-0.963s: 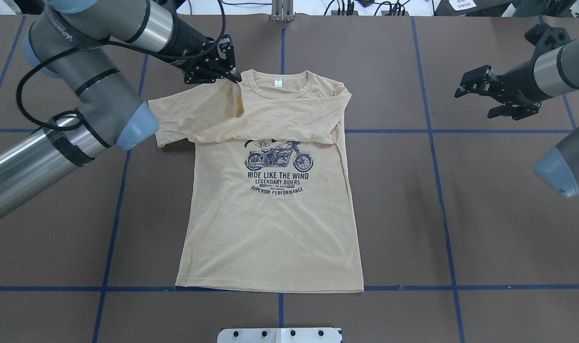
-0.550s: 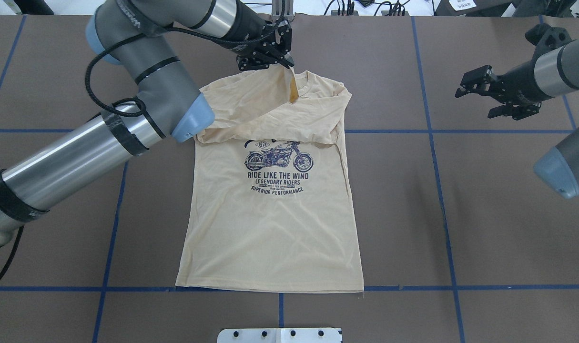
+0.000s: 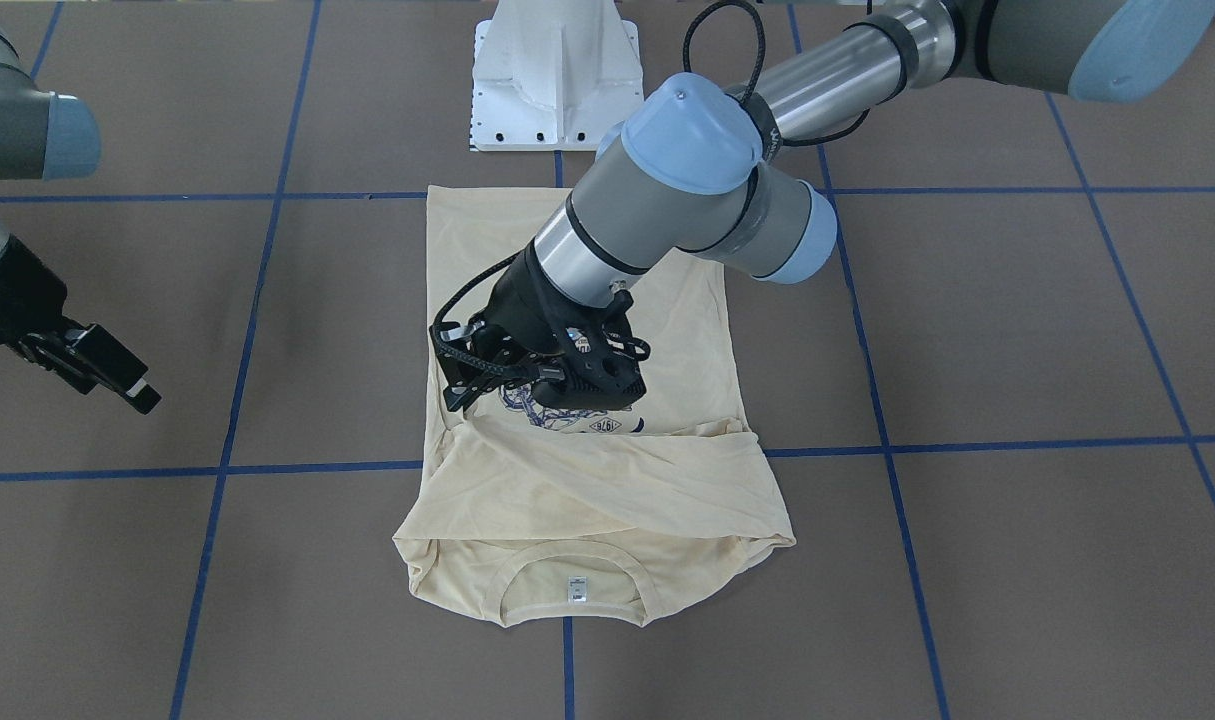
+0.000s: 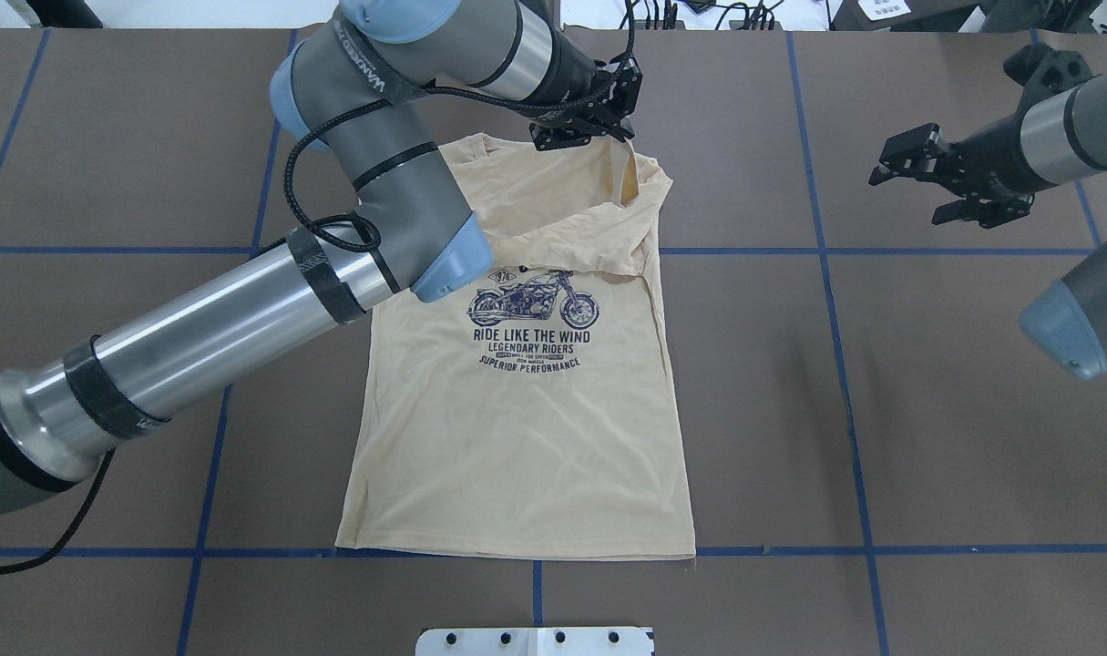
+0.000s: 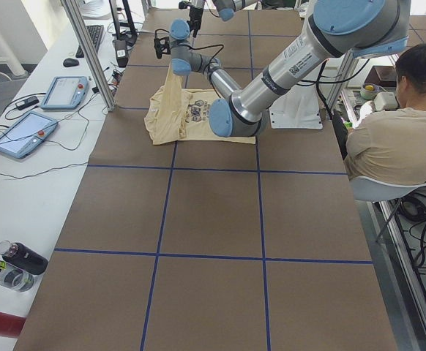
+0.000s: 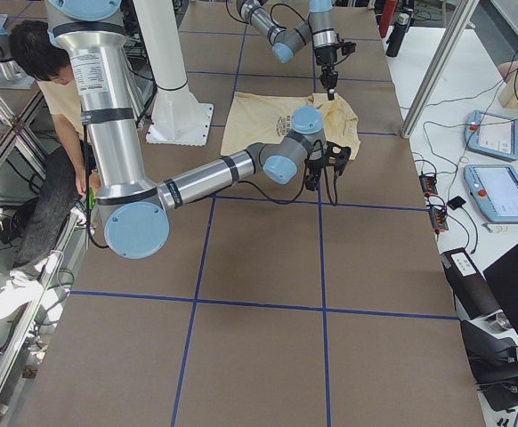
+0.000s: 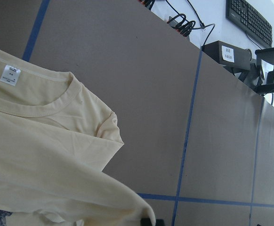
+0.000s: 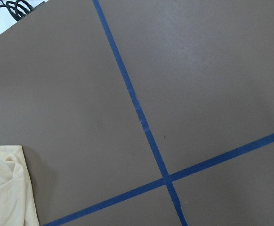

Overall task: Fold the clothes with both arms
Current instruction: 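Lay the sleeve on the shirt and open the left gripper, then move the left gripper to the shirt side while the right reaches the hem, then grasp the hem corner nearest the right gripper with the right gripper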

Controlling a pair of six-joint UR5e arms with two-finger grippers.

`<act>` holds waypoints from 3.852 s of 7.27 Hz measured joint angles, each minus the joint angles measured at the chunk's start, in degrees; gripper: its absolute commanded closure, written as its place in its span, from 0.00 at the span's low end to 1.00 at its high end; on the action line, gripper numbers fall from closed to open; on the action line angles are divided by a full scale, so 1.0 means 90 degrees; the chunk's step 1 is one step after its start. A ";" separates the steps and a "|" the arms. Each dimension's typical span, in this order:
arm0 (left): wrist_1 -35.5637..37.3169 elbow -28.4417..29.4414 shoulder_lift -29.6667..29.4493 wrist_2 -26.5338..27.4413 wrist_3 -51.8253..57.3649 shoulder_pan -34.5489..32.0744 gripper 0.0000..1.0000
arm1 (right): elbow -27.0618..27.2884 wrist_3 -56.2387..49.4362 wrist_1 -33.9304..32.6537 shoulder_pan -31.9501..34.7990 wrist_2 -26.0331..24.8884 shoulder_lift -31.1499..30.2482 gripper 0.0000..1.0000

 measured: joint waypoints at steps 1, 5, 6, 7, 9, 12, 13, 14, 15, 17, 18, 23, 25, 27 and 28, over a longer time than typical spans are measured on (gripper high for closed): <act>-0.0033 0.0095 -0.0010 0.0201 0.0001 0.0135 1.00 | 0.0005 0.0000 -0.0001 0.0000 0.0002 0.0002 0.01; -0.0334 0.0432 -0.0054 0.0877 0.0001 0.0505 0.44 | -0.0035 0.0009 -0.0035 -0.0025 0.0019 0.0039 0.01; -0.0495 0.0565 -0.0088 0.0987 0.0001 0.0559 0.23 | -0.0044 0.0024 -0.0037 -0.0032 0.0025 0.0047 0.01; -0.0606 0.0651 -0.0114 0.1032 0.0004 0.0582 0.23 | -0.0044 0.0057 -0.0036 -0.0035 0.0027 0.0056 0.01; -0.0671 0.0669 -0.0129 0.1047 0.0005 0.0585 0.23 | -0.0027 0.0161 -0.0031 -0.0099 0.0018 0.0091 0.00; -0.0651 -0.0244 0.0627 0.0905 0.0083 0.0537 0.23 | 0.0200 0.1980 -0.0024 -0.1490 -0.1206 0.0630 0.00; -0.0625 -0.0860 0.1226 0.0635 0.0217 0.0440 0.23 | 0.0402 0.2530 -0.0040 -0.2104 -0.1738 0.0686 0.00; -0.0608 -0.1355 0.1759 0.0368 0.0421 0.0292 0.23 | 0.0663 0.3114 -0.0140 -0.2649 -0.2134 0.0667 0.01; -0.0598 -0.1893 0.2369 0.0181 0.0669 0.0150 0.23 | 0.1022 0.3689 -0.0463 -0.3255 -0.2587 0.0624 0.01; -0.0587 -0.2910 0.3530 -0.0056 0.1174 -0.0040 0.23 | 0.1875 0.4374 -0.1704 -0.4754 -0.3827 0.0557 0.02; -0.0571 -0.3175 0.3881 -0.0143 0.1284 -0.0098 0.22 | 0.2101 0.4599 -0.2136 -0.5302 -0.4163 0.0544 0.04; -0.0548 -0.3342 0.4182 -0.0128 0.1361 -0.0178 0.16 | 0.1844 0.5328 -0.2451 -0.5972 -0.4457 0.0352 0.20; -0.0552 -0.3301 0.4181 -0.0084 0.1353 -0.0154 0.16 | 0.1803 0.5348 -0.2461 -0.5991 -0.4402 0.0335 0.30; -0.0553 -0.3283 0.4183 -0.0043 0.1353 -0.0143 0.16 | 0.1783 0.5351 -0.2458 -0.5996 -0.4388 0.0329 0.35; -0.0553 -0.3277 0.4184 -0.0035 0.1353 -0.0141 0.16 | 0.1783 0.5352 -0.2460 -0.5996 -0.4387 0.0328 0.46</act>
